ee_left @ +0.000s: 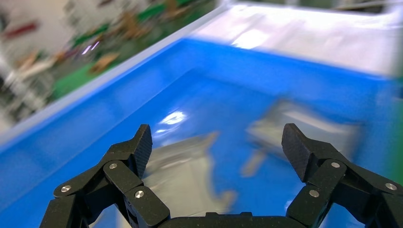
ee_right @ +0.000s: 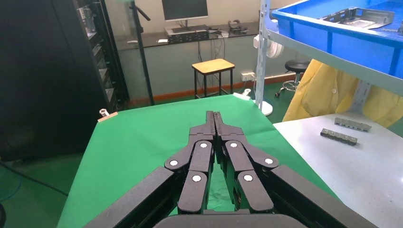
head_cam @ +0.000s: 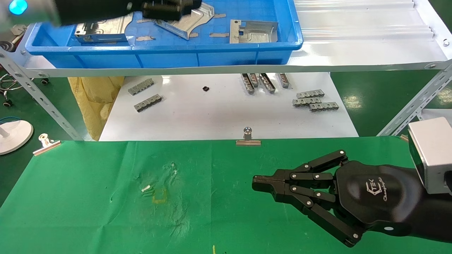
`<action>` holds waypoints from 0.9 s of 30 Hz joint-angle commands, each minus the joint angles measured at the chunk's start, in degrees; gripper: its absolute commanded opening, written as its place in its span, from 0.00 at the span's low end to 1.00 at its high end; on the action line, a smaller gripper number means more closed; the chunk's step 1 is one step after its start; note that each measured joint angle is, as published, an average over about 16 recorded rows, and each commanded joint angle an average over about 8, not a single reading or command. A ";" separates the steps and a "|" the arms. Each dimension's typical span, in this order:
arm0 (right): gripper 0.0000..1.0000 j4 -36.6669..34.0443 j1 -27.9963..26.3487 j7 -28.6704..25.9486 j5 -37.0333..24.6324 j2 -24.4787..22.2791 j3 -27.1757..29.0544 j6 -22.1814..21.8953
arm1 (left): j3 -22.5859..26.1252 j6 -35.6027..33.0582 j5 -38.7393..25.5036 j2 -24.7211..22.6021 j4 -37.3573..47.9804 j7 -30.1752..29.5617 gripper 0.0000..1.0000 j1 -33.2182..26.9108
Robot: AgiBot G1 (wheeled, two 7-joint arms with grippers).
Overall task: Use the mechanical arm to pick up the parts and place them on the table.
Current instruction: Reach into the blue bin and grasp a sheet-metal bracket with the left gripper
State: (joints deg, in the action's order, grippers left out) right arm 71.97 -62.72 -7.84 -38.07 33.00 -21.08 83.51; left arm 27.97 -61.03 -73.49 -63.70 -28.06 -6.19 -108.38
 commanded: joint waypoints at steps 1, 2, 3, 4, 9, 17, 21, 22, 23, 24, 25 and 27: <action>0.02 0.00 0.00 0.00 0.00 0.00 0.00 0.00 | 1.45 3.39 -3.10 -3.33 7.46 0.65 0.99 -3.97; 0.12 0.00 0.00 0.00 0.00 0.00 0.00 0.00 | 1.79 5.38 -3.91 -4.45 9.84 0.80 0.93 -4.99; 0.25 0.00 0.00 0.00 0.00 0.00 0.00 0.00 | 2.11 7.33 -4.67 -5.52 12.02 0.93 0.83 -5.92; 0.37 0.00 0.00 0.00 0.00 0.00 0.00 0.00 | 2.43 9.13 -5.38 -6.48 13.94 1.10 0.72 -6.73; 0.98 0.00 0.00 0.00 0.00 0.00 0.00 0.00 | 3.74 13.62 -7.77 -9.49 20.52 1.28 0.10 -9.09; 1.00 0.00 0.00 0.00 0.00 0.00 -0.01 0.00 | 4.72 13.72 -9.16 -10.94 25.01 1.00 0.00 -10.47; 1.00 0.00 0.00 0.00 0.01 0.00 -0.01 0.00 | 4.54 13.82 -8.88 -11.23 25.93 0.87 0.00 -10.61; 1.00 0.00 0.00 0.00 0.01 0.00 -0.01 0.00 | 4.47 13.82 -8.78 -11.30 26.10 0.84 0.00 -10.60; 1.00 0.00 0.00 0.00 0.01 0.00 -0.01 0.00 | 4.39 13.83 -8.67 -11.36 26.25 0.80 0.00 -10.58; 1.00 0.00 0.00 0.00 0.01 0.00 -0.01 0.00 | 4.31 13.84 -8.55 -11.44 26.39 0.74 0.00 -10.56; 1.00 0.00 0.00 0.00 0.01 0.00 -0.01 0.00 | 4.23 13.88 -8.43 -11.51 26.52 0.68 0.00 -10.52; 1.00 0.00 0.00 0.00 0.01 0.00 -0.01 0.00 | 4.08 14.15 -8.21 -11.70 26.76 0.55 0.00 -10.42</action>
State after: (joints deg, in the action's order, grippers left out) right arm 71.97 -62.73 -7.83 -38.06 32.99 -21.09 83.50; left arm 32.07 -46.41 -81.74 -75.47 -1.38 -5.68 -118.74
